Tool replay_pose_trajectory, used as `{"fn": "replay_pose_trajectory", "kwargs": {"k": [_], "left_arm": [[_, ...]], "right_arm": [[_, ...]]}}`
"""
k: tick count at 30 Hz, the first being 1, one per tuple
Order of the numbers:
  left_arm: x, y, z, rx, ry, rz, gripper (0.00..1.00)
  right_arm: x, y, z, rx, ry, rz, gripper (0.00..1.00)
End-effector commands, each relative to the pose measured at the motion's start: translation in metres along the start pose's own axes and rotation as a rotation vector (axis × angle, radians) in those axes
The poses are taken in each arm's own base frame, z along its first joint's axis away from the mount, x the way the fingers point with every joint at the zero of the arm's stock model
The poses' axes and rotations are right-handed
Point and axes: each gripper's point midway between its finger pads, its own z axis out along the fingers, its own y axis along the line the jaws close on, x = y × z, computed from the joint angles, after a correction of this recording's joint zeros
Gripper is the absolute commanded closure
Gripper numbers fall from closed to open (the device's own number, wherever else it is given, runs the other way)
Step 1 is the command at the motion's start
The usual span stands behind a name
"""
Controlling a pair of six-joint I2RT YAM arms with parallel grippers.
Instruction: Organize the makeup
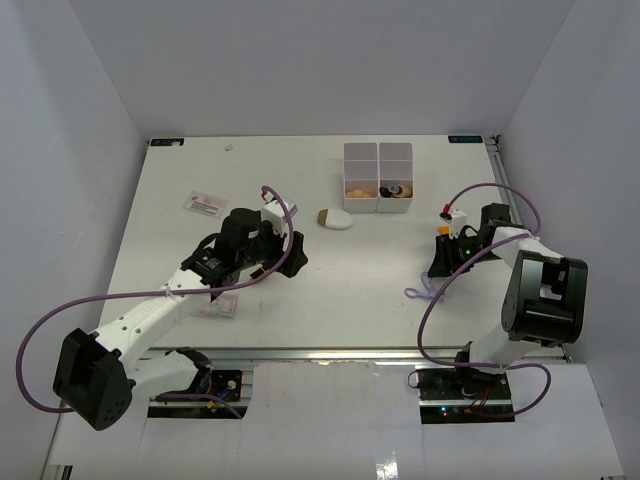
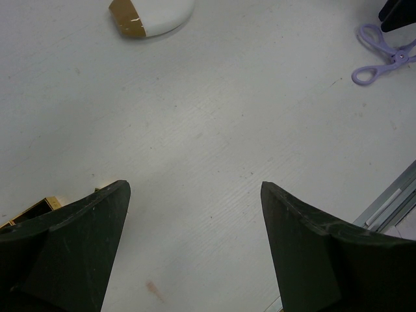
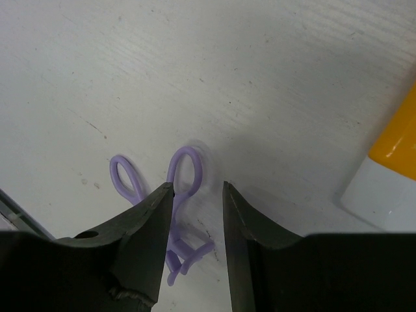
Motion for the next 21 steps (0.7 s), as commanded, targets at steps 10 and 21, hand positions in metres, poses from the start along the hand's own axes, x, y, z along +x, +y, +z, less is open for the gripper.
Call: {"fn": "replay_pose_trajectory", "kwargs": {"k": [10,21], "left_arm": [[-0.012,-0.002,-0.004,0.011,-0.039,0.015,0.08],[-0.012,-0.002,-0.003,0.008,-0.039,0.014,0.08]], "right_arm": [[0.001,0.001,0.007,-0.002,0.043,-0.015,0.58],[0.000,-0.001,0.013,0.016,0.053,-0.012,0.61]]}}
